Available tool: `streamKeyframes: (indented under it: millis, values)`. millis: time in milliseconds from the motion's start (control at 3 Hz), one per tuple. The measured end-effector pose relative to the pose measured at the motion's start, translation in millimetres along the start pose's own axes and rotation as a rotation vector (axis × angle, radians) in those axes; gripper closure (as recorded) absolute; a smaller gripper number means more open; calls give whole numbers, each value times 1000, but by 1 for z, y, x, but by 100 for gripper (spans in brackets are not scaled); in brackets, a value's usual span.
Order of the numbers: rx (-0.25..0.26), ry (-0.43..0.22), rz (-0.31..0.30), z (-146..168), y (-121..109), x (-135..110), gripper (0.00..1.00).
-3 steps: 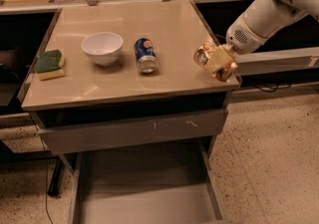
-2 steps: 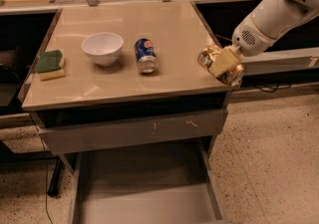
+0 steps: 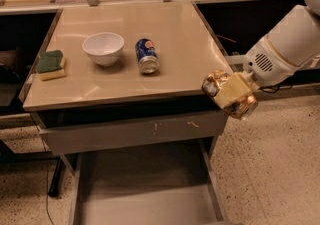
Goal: Place orange can into middle drawer
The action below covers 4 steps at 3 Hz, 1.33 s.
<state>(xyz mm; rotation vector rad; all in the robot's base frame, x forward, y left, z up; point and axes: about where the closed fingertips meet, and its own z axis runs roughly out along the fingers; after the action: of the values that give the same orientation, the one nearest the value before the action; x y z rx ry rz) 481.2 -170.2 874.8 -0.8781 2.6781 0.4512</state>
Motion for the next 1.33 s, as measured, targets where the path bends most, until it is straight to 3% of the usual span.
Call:
streamKeyframes:
  millis: [333, 667, 1333]
  values:
    - [0, 0, 0, 0, 0, 0, 100]
    - [-49, 11, -2, 16, 27, 16, 100]
    - [-316, 89, -21, 104, 140, 57, 100]
